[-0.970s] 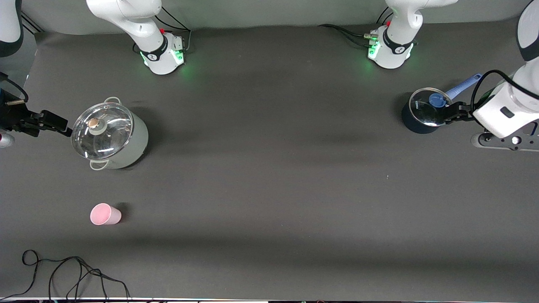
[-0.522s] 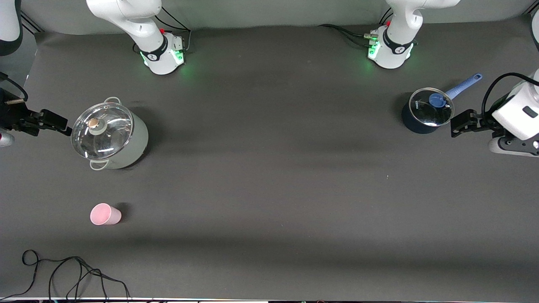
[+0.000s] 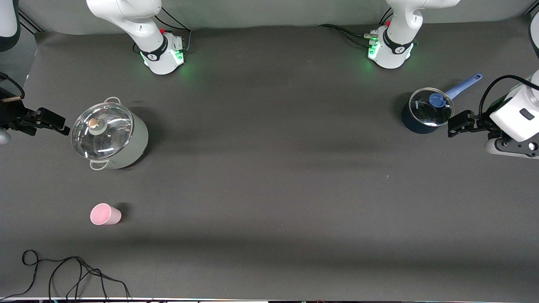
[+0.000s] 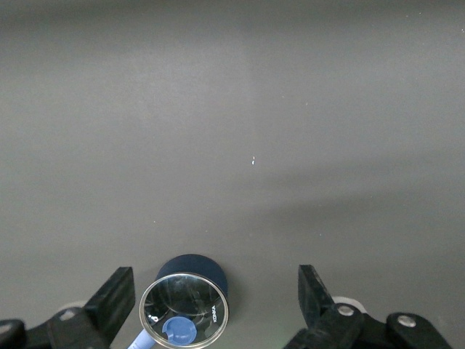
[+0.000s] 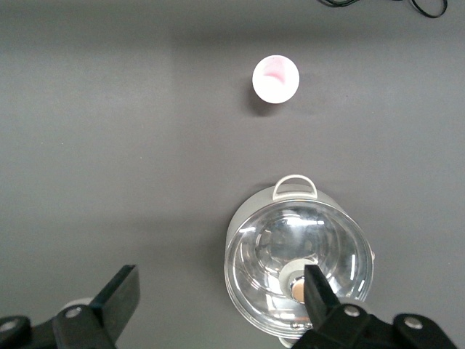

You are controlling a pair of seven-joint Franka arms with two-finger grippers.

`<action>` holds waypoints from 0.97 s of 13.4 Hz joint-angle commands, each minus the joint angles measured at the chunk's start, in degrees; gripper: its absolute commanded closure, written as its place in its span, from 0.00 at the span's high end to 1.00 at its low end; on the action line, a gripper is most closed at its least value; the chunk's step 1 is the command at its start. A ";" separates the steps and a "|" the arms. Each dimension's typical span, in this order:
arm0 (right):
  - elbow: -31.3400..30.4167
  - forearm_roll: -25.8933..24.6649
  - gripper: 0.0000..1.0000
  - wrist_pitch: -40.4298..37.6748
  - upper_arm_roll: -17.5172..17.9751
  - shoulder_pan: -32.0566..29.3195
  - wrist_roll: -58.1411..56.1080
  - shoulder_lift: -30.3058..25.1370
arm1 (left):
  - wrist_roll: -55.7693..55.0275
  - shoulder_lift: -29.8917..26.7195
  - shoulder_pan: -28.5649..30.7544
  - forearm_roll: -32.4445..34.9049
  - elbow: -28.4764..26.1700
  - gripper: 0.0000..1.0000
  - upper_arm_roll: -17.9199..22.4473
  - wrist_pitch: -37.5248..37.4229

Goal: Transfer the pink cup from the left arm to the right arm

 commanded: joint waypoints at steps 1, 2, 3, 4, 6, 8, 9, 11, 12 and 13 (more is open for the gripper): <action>0.62 -1.01 1.00 -1.08 -0.21 0.57 -0.36 -0.37 | 0.81 -1.46 0.92 -0.45 -1.10 1.00 -0.52 0.20; 0.62 -1.01 1.00 -1.17 -0.21 0.49 -0.36 -0.37 | 0.90 -1.55 3.02 -0.45 -1.18 1.00 -2.79 0.11; 0.62 -1.01 1.00 -1.17 -0.21 0.57 -0.36 -0.37 | 0.81 -1.63 4.34 -0.45 -1.27 1.00 -4.12 0.11; 0.62 -1.01 1.00 -1.17 -0.21 0.49 -0.36 -0.37 | 0.81 -1.63 4.44 -0.45 -1.18 1.00 -4.22 -0.41; 0.62 -1.01 1.00 -1.17 -0.21 0.57 -0.36 -0.37 | 0.90 -1.98 4.62 -0.36 -1.27 1.00 -4.31 -0.60; 0.62 -1.00 1.00 -1.17 -0.21 0.49 -0.36 -0.37 | 0.90 -2.25 4.62 0.07 -1.45 1.00 -4.49 -1.47; 0.62 -0.92 1.00 -1.17 -0.21 0.49 -0.36 -0.37 | 0.90 -2.77 4.62 0.25 -2.06 1.00 -4.49 -1.56; 0.54 -0.92 1.00 -1.17 -0.21 0.49 -0.36 -0.37 | 0.72 -4.00 4.45 0.60 -4.08 1.00 -4.57 -1.39; 0.53 -0.92 1.00 -1.17 -0.21 0.49 -0.36 -0.37 | 0.72 -3.83 4.18 0.60 -4.08 1.00 -4.23 -1.13; 0.62 -0.92 1.00 -1.17 -0.21 0.49 -0.36 -0.37 | 0.81 -3.48 4.53 0.60 -4.08 1.00 -4.22 -0.69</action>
